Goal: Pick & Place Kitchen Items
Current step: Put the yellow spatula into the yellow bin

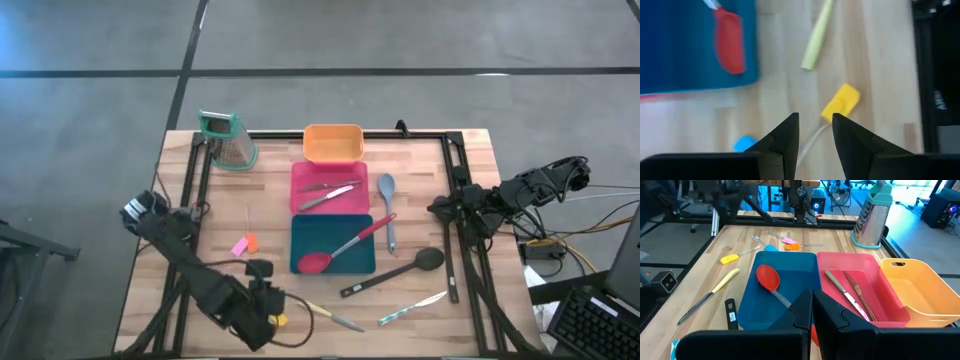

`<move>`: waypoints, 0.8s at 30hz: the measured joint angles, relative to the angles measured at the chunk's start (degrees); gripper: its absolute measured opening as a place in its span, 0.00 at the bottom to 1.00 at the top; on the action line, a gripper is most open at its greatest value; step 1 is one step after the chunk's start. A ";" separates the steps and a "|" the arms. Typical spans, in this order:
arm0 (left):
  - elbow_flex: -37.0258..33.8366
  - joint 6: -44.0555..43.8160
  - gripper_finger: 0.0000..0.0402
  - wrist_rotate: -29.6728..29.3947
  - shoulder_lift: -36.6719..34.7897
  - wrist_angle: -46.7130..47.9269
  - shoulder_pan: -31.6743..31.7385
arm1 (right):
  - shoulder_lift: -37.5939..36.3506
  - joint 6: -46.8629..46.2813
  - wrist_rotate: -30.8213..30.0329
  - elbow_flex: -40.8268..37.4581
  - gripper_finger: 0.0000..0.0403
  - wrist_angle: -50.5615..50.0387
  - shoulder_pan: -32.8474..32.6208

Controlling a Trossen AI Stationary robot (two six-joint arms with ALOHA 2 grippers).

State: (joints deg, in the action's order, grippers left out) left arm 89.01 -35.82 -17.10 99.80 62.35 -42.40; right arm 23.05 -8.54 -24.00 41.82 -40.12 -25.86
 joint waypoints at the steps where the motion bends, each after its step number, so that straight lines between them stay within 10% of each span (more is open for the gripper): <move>1: -1.60 -0.55 0.30 0.82 0.08 -2.36 -0.03 | 0.00 0.00 0.01 0.00 0.02 0.02 0.01; 24: -22.27 -6.31 0.62 11.30 0.12 -29.53 0.44 | 0.00 0.00 0.01 0.00 0.02 0.02 -0.01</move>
State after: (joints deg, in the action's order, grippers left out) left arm 66.73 -42.13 -5.80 99.92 32.82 -41.96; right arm 23.05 -8.53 -23.99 41.82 -40.10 -25.87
